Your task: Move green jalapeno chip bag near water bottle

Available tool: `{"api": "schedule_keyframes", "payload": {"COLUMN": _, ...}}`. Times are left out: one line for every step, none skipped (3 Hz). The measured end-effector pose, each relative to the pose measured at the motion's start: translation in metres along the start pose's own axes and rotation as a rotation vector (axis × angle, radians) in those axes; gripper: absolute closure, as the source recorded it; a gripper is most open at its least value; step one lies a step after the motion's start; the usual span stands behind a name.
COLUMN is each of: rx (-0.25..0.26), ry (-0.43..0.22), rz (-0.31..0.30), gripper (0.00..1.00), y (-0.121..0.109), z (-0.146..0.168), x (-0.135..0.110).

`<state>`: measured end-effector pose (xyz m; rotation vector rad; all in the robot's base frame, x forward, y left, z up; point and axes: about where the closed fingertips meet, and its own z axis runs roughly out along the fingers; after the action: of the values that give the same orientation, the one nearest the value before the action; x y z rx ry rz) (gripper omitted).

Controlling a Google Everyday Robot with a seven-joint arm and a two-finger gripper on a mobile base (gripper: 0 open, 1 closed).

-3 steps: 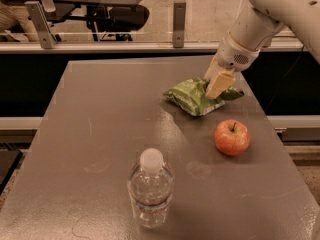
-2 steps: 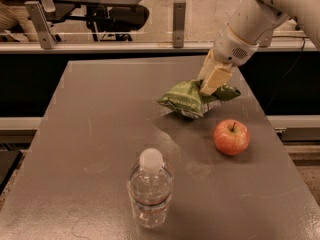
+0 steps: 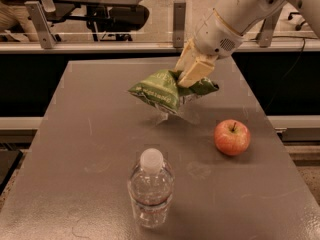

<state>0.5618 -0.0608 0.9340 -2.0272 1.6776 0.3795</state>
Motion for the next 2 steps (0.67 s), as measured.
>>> {"api": "schedule_keyframes", "payload": {"rx": -0.055, "ry": -0.072, "rz": -0.115, "gripper": 1.00, "y": 0.031, "z": 0.008, "x": -0.037}}
{"api": "schedule_keyframes", "payload": {"rx": -0.098, "ry": -0.101, "rz": -0.178, "gripper": 1.00, "y": 0.055, "z": 0.017, "x": -0.053}}
